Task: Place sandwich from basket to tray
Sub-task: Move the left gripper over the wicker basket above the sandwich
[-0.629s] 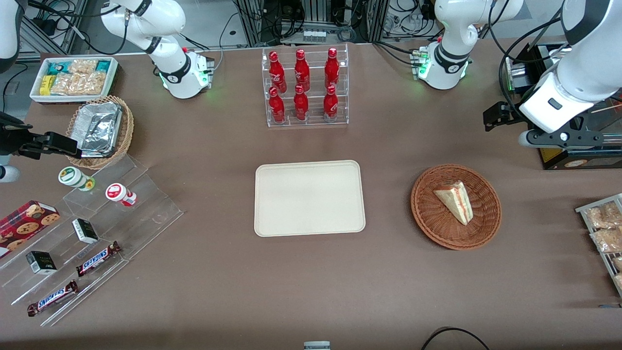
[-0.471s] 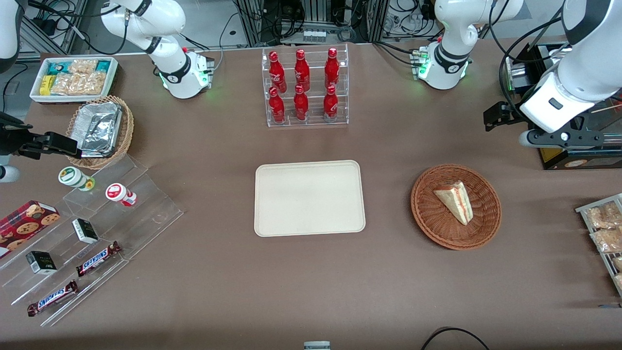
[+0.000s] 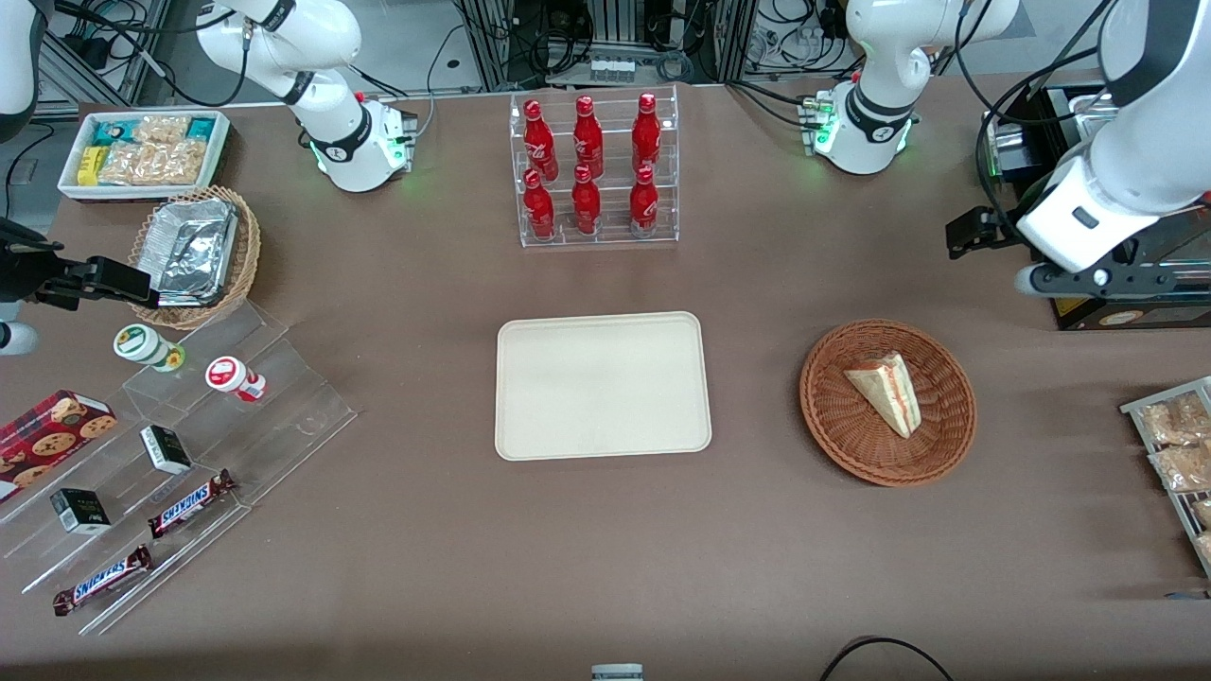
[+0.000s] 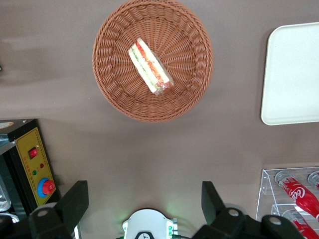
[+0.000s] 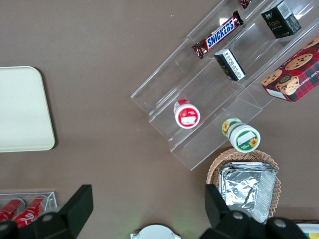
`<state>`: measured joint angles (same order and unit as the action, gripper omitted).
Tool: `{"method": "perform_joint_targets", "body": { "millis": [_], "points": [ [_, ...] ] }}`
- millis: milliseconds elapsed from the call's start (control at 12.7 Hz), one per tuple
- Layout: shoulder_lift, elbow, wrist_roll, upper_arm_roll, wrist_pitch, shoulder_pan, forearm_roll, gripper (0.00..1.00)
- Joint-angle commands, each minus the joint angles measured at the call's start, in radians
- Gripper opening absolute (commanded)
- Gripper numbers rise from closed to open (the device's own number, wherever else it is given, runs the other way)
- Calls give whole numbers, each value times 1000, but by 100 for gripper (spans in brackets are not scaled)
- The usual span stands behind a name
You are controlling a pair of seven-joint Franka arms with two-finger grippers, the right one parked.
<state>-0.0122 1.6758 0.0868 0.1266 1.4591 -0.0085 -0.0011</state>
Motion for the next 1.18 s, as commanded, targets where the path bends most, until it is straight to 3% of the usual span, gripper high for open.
{"method": "perform_joint_targets", "body": {
  "millis": [0, 864, 1100],
  "points": [
    [14, 60, -13, -12, 70, -11, -13, 100],
    [18, 499, -12, -13, 663, -11, -5, 100],
    [54, 512, 25, -13, 727, -11, -8, 100]
  ]
}}
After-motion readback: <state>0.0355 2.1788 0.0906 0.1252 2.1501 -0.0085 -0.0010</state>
